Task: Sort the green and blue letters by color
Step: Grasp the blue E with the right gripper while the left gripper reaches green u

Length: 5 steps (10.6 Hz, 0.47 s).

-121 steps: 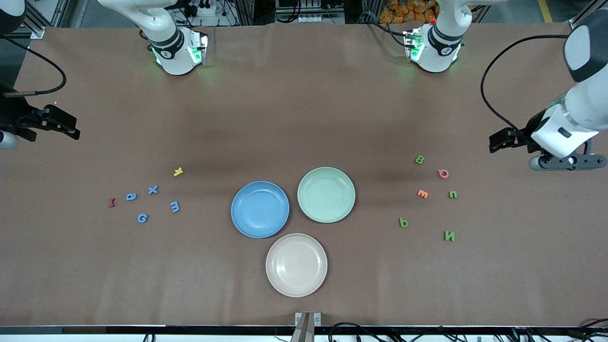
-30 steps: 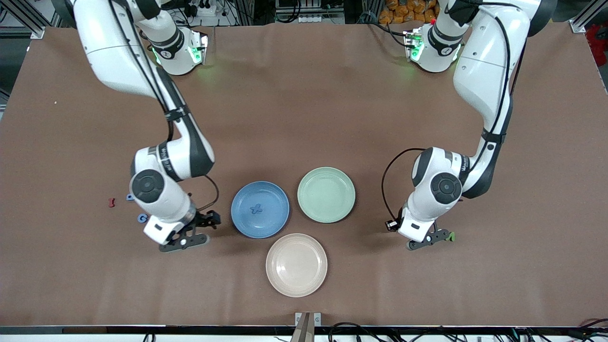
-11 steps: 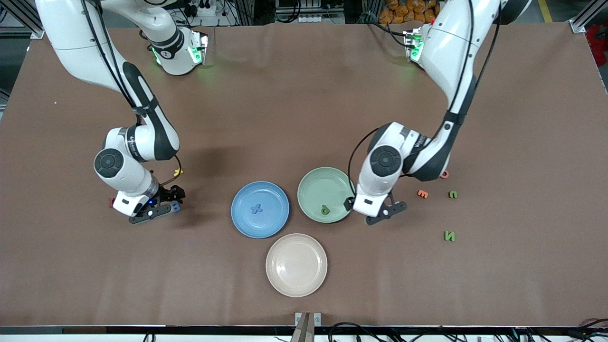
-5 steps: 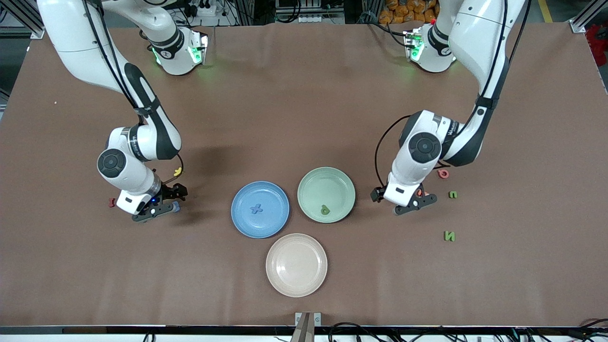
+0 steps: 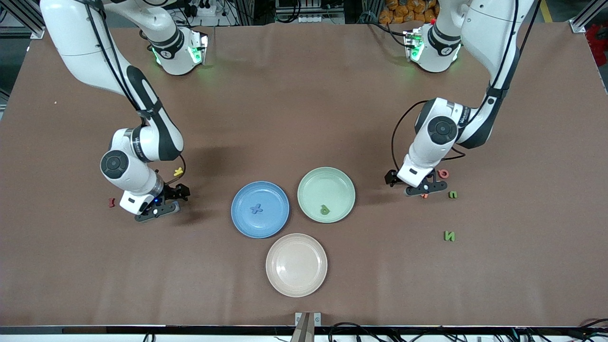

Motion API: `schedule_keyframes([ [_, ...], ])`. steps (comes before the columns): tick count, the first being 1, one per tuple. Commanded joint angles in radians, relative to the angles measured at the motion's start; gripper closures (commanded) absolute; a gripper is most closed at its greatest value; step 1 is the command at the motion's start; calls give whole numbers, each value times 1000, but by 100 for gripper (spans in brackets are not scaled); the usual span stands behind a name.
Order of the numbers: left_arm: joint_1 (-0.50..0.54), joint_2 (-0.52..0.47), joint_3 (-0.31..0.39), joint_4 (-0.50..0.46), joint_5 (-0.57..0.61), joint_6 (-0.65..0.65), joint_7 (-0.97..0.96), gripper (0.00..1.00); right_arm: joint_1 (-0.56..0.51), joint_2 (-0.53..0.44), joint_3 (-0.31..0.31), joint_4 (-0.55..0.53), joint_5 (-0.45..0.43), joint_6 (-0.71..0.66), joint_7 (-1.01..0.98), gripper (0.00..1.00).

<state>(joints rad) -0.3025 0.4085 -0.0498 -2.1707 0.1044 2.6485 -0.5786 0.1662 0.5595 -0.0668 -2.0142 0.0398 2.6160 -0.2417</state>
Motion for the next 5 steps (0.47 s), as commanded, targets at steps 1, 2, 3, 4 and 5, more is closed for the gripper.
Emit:
schedule_keyframes([
  [1,95,-28,-8,-21,29,14,109,0,-8,13,12,20,23,-7,-4,48],
  [2,164,-33,-12,-15,29,14,185,0,-8,13,13,32,23,-22,-5,70],
  [3,210,-31,-13,-18,29,11,268,0,-7,13,15,34,23,-21,-4,76],
  [4,242,-19,-12,-17,28,11,305,0,-7,14,15,35,23,-16,-2,78],
  [5,282,-14,-13,-12,29,10,322,0,-7,20,15,35,34,-10,7,78],
])
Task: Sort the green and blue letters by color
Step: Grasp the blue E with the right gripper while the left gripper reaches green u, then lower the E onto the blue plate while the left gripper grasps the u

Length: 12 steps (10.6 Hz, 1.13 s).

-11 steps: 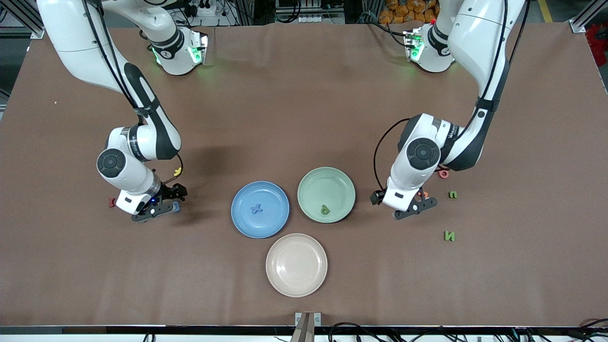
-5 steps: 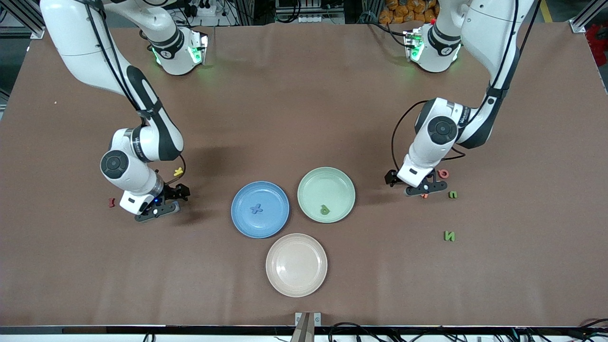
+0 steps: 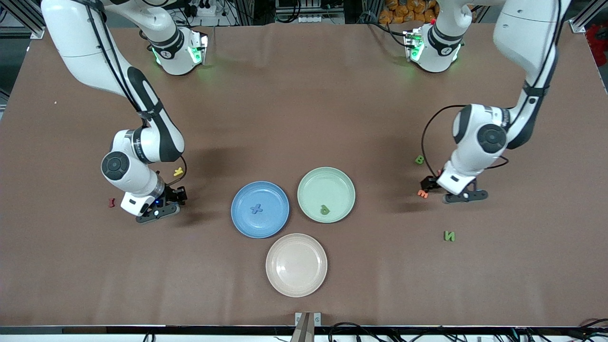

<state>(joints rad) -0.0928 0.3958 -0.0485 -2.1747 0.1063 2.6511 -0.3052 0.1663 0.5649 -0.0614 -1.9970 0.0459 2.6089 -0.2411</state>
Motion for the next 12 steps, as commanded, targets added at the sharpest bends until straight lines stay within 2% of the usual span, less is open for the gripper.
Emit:
schedule_keyframes([
  [1,103,12,-14,4,27,7,78,0,-4,26,11,18,55,11,5,78],
  [3,105,53,-10,38,26,7,122,0,-1,44,12,18,58,49,6,79],
  [4,110,61,-7,41,26,6,142,0,-1,44,12,21,58,46,6,86],
  [5,119,77,-8,55,26,6,155,0,-1,43,12,35,58,33,5,87],
  [6,122,98,-8,76,26,4,155,0,1,38,12,55,58,7,5,88],
  [9,122,143,-10,130,26,-32,175,0,18,23,17,174,58,-205,92,89],
  [12,136,135,-13,127,26,-91,205,0,76,26,17,247,58,-231,234,89],
])
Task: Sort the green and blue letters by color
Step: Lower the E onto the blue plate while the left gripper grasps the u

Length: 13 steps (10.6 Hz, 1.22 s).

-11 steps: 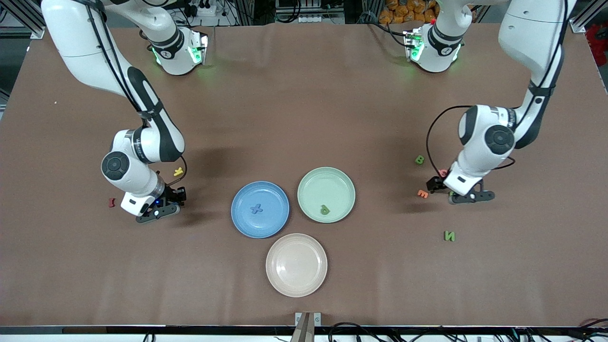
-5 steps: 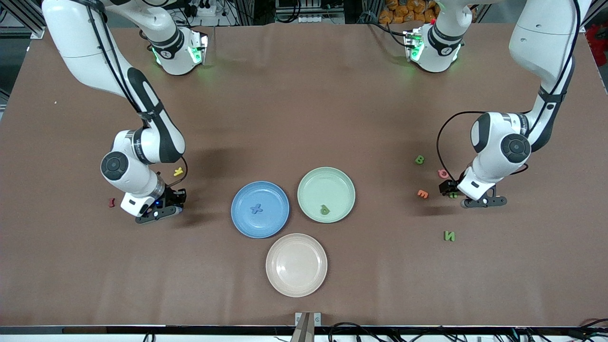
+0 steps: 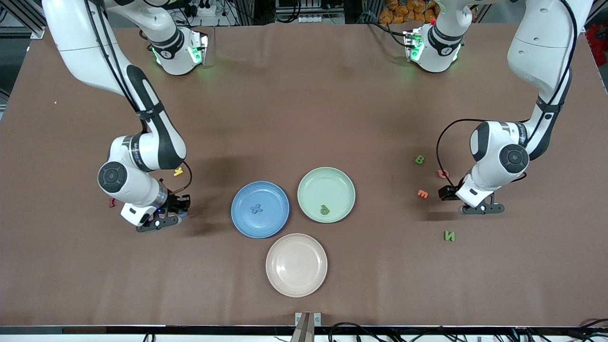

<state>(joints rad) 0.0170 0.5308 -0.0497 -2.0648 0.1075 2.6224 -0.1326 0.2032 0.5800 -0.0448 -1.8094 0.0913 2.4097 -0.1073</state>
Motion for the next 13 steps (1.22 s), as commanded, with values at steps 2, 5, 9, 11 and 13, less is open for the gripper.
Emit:
schedule_keyframes([
  [2,35,-18,-13,-6,24,-68,39,0,82,20,0,116,15,-72,202,89],
  [5,35,-18,-13,-9,24,-68,42,0,174,43,0,159,65,-70,337,89],
  [9,35,-12,-28,0,12,-61,39,0,271,102,-1,220,102,-61,498,89],
  [11,37,-3,-32,2,11,-38,38,0,286,109,-1,225,100,-60,535,74],
  [13,37,1,-32,0,11,-25,38,0,352,109,-26,219,71,-2,546,0],
])
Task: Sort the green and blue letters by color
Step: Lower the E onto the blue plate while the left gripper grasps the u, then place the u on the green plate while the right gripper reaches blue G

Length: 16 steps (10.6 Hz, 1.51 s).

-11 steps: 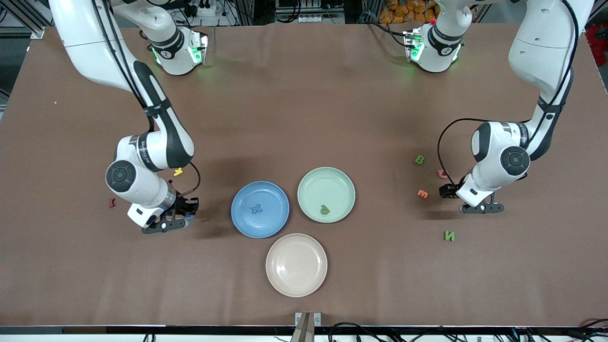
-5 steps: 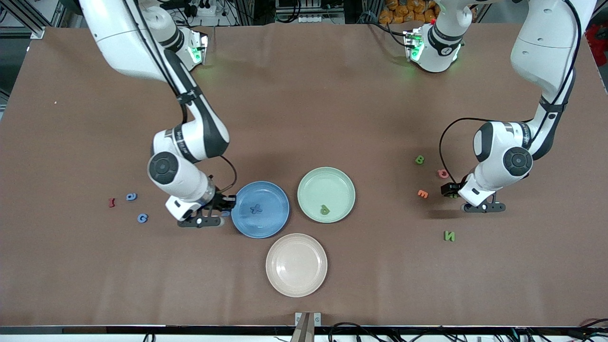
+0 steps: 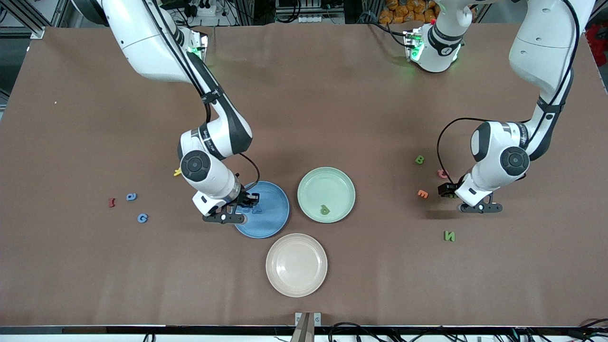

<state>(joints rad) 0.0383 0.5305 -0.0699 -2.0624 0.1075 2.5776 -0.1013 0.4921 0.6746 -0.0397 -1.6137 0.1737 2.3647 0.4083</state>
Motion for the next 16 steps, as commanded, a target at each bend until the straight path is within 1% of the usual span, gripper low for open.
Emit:
schedule_keyframes([
  [1,15,2,-11,-4,11,19,8,0,60,13,-32,26,-11,47,30,0],
  [4,15,5,-11,-4,11,21,8,0,49,10,-34,26,-13,47,15,0],
  [5,15,5,-11,-4,9,21,8,18,34,8,-34,26,-14,45,-15,0],
  [6,15,6,-10,-4,9,21,8,99,8,5,-34,26,-13,42,-101,0],
  [12,5,8,-11,4,9,26,-12,100,-159,-1,-39,26,-16,-2,-390,0],
  [14,2,-3,-13,27,8,26,-32,100,-208,-1,-42,25,-69,-10,-446,0],
  [15,2,-4,-40,57,8,26,-76,100,-228,-3,-42,25,-104,-25,-463,0],
  [16,-3,-1,-74,89,8,24,-165,100,-257,-7,-42,25,-130,-50,-521,0],
])
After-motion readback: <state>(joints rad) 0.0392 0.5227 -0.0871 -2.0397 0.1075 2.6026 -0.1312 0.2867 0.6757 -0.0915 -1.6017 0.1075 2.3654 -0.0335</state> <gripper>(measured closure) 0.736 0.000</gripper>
